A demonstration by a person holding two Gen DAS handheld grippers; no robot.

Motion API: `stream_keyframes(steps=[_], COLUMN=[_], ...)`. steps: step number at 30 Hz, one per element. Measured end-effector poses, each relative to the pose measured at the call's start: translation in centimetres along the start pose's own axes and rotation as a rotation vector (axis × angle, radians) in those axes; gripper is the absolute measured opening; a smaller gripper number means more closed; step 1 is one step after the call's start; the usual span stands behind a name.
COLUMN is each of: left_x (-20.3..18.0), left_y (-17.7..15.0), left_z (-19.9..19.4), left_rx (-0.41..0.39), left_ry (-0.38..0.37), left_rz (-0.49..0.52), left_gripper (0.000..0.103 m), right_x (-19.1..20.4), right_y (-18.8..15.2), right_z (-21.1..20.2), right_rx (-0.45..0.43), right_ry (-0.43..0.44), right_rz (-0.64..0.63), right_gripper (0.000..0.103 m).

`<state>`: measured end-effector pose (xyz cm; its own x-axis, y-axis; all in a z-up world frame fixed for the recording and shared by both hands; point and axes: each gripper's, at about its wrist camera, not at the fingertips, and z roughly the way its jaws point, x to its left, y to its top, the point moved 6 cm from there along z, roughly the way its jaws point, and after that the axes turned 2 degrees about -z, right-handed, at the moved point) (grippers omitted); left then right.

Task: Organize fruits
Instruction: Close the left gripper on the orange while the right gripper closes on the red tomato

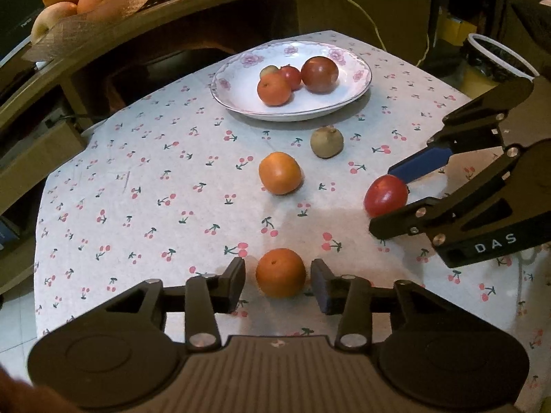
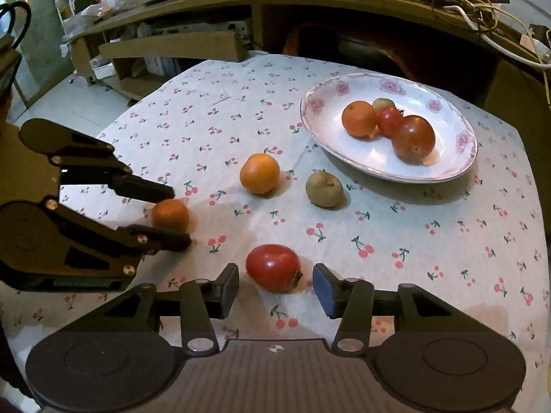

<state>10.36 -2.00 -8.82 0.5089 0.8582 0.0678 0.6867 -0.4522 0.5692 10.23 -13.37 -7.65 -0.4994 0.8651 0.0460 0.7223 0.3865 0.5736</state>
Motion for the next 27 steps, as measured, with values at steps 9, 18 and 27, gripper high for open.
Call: stream_keyframes(steps=[9,18,27], left_x=[0.1,-0.6,-0.9], left_y=[-0.2,0.0,0.7], left_z=[0.0,-0.2,-0.2], left_rx=[-0.016,-0.011,-0.021], left_ry=[-0.011,-0.024,-0.036], left_rz=[-0.004,-0.013,-0.012], left_gripper=[0.049,0.035,0.035], right_x=[0.1,0.0,-0.2], right_y=[0.1,0.1,0.3], right_z=[0.0,-0.1,-0.2], right_rx=[0.002,0.006,0.005], right_ry=[0.005,0.0,-0.001], right_rz=[-0.008,0.002,0.01], right_gripper=[0.046,0.036,0.035])
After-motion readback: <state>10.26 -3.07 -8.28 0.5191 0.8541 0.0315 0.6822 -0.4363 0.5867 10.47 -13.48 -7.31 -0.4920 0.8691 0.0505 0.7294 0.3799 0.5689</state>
